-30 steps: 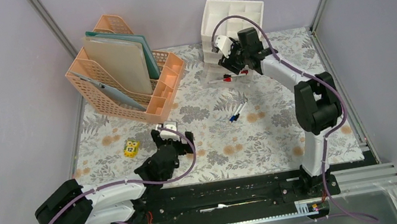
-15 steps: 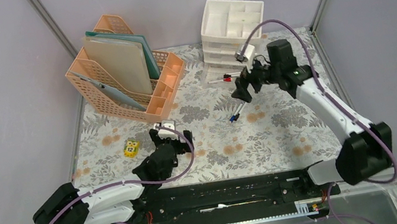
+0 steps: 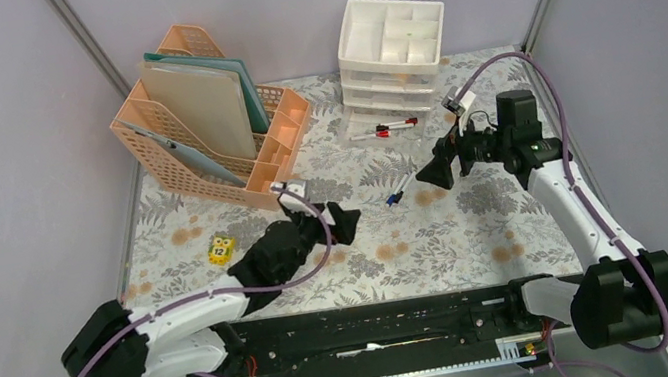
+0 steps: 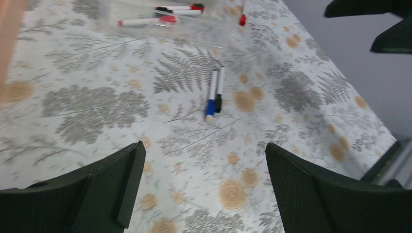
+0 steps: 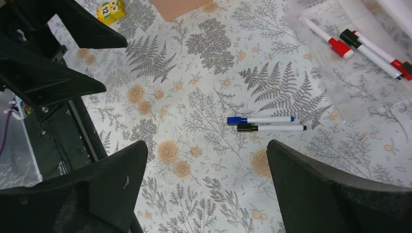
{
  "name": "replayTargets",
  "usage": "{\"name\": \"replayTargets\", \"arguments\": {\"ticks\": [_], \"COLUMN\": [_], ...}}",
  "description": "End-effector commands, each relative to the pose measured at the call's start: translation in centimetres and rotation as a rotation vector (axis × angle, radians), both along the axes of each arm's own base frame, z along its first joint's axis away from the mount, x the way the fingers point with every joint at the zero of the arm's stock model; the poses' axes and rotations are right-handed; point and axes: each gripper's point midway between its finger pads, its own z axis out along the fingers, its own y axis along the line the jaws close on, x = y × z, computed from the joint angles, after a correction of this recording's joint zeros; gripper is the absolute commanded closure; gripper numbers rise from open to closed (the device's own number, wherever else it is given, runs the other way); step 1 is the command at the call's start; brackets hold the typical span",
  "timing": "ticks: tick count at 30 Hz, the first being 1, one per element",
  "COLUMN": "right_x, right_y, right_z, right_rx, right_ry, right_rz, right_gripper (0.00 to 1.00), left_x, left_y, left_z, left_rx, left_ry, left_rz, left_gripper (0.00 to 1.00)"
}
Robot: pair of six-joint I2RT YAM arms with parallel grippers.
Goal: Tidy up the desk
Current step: Pick up the stationery from the center of the board.
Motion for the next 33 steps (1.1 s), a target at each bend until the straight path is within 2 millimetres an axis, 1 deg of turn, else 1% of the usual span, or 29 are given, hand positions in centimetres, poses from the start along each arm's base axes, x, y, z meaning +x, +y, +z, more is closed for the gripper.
{"name": "replayTargets", "arguments": {"ticks": [1,2,7,11,16,19,23,25,26,29,33], "right_x": [-0.4,-0.4,-0.2,0.1,0.5,0.5,0.6,0.6,0.6,0.6,0.6], "right_y": [0.6,0.6,0.1,-0.3,-0.8,-0.9,-0.9,-0.9,-0.9,-1.0,-1.0], "right_z": [1.6,1.6,1.6,1.5,1.3,1.2,1.1,1.1,1.1,1.1,1.0], "right_rx": [0.064,0.062,0.041,0.022,-0.002,-0.008,-0.008,-0.007,-0.007,-0.008,-0.007], "right_ry": [-0.037,-0.039,-0.060,-0.074,-0.089,-0.092,-0.088,-0.087,-0.087,-0.086,-0.085], "right_rz": [0.034,0.030,0.008,-0.016,-0.038,-0.043,-0.043,-0.042,-0.044,-0.046,-0.047], "right_gripper": [0.00,0.00,0.00,0.00,0.00,0.00,0.00,0.00,0.00,0.00,0.00], "left_x": [0.4,0.8,3.7,6.2,8.1,9.0,9.8,10.2,10.4,10.7,11.1], "left_y": [-4.6,-5.3,-8.0,-9.5,-11.1,-12.1,-12.7,-12.9,-13.0,-13.6,-14.1], "left_z": [3.3,3.0,-0.6,-3.7,-6.5,-7.8,-9.4,-10.1,-10.4,-11.0,-11.4], "left_rx": [-0.119,-0.106,0.015,0.109,0.204,0.258,0.330,0.362,0.374,0.402,0.415], "left_ry": [0.016,0.031,0.157,0.225,0.264,0.279,0.299,0.310,0.316,0.327,0.334], "left_rz": [-0.126,-0.134,-0.126,-0.107,-0.108,-0.119,-0.123,-0.122,-0.123,-0.136,-0.145], "left_gripper": [0.01,0.01,0.03,0.10,0.19,0.25,0.34,0.43,0.45,0.50,0.53]}}
